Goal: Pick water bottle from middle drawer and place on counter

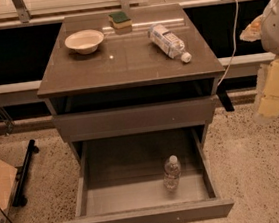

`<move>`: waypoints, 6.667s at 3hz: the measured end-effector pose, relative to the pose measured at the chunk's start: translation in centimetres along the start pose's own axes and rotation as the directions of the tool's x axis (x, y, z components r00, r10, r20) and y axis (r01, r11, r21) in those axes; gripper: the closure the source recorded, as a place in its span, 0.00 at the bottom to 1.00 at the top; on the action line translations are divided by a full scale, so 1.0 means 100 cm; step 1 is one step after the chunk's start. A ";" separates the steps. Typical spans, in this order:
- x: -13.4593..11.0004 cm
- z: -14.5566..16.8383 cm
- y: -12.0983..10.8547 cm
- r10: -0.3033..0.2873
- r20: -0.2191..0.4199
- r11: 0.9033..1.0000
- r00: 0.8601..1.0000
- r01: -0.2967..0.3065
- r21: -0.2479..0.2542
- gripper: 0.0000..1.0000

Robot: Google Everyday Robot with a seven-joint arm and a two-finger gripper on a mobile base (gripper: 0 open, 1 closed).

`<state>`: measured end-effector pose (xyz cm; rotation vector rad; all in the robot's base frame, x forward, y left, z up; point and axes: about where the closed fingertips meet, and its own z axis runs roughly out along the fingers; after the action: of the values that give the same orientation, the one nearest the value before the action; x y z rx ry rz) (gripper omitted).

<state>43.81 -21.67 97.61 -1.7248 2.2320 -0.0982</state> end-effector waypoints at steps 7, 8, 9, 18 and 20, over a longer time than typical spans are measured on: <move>-0.049 0.115 0.016 0.169 0.411 0.984 0.896 -0.130 -0.122 0.00; -0.057 0.151 0.029 0.169 0.442 0.983 0.881 -0.116 -0.145 0.00; -0.057 0.184 0.036 0.193 0.476 0.980 0.858 -0.142 -0.140 0.00; -0.031 0.388 0.045 0.422 0.568 0.905 0.706 -0.366 -0.218 0.00; -0.034 0.410 0.043 0.411 0.599 0.904 0.687 -0.392 -0.170 0.00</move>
Offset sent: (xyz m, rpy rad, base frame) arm 0.0131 0.0071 -0.0226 0.2397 0.0872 -0.0614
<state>52.47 -11.65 58.42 -1.0037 2.0145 0.5387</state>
